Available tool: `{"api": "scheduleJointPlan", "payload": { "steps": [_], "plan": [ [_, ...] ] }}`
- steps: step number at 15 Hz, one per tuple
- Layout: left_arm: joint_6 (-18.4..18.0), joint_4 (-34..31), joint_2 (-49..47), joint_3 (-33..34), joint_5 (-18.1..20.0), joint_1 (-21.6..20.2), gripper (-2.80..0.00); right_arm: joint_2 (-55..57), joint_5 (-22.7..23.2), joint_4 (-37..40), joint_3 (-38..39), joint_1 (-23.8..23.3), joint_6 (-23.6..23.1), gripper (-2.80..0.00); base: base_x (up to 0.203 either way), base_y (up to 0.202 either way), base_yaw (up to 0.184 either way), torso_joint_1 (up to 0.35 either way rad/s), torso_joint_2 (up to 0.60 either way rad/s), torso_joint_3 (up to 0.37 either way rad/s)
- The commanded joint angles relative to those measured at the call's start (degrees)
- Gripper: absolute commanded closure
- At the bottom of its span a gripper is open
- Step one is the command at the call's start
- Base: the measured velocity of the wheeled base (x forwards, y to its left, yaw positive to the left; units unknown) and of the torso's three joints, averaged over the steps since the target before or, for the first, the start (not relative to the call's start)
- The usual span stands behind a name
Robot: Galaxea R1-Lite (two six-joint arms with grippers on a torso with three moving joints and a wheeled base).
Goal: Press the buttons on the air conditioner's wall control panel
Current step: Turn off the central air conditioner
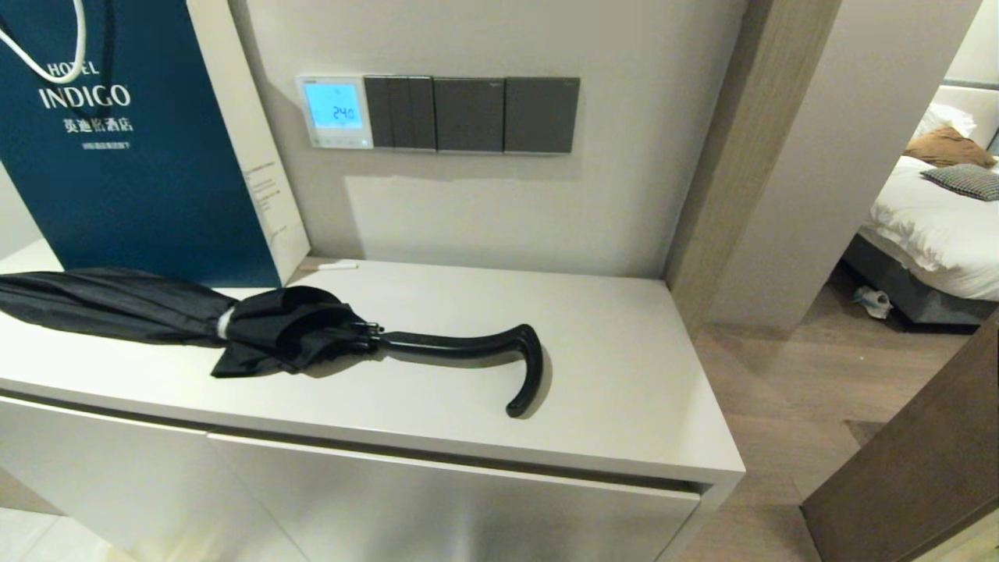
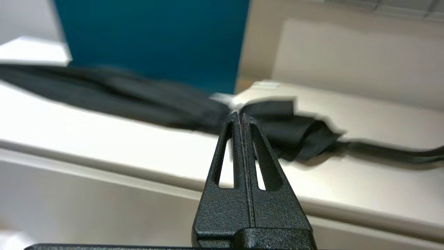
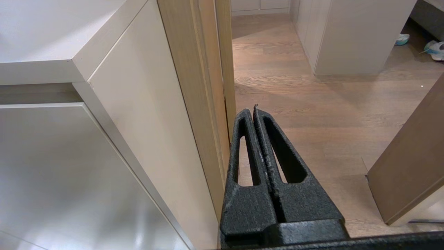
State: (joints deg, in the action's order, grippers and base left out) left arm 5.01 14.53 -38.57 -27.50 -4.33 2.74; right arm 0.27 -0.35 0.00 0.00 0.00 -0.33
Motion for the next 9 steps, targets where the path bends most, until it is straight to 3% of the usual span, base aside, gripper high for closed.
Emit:
{"api": "scheduleJointPlan", "payload": {
  "steps": [1, 4, 6, 9],
  "plan": [
    [-0.1, -1.0, 6.7, 2.6, -2.0, 0.0, 0.00, 0.1, 0.0, 0.0, 0.1, 0.0, 0.0, 0.00, 0.000, 0.000, 0.000, 0.000, 0.00, 0.000],
    [-0.8, -3.7, 9.6, 5.3, -5.5, 0.0, 0.00, 0.1, 0.0, 0.0, 0.1, 0.0, 0.0, 0.00, 0.000, 0.000, 0.000, 0.000, 0.00, 0.000],
    [-2.1, -7.3, 16.4, 7.9, -9.1, 0.0, 0.00, 0.1, 0.0, 0.0, 0.1, 0.0, 0.0, 0.00, 0.000, 0.000, 0.000, 0.000, 0.00, 0.000],
    [-4.9, -9.7, 25.3, 17.8, -11.6, -2.2, 0.00, 0.1, 0.0, 0.0, 0.1, 0.0, 0.0, 0.00, 0.000, 0.000, 0.000, 0.000, 0.00, 0.000]
  ]
}}
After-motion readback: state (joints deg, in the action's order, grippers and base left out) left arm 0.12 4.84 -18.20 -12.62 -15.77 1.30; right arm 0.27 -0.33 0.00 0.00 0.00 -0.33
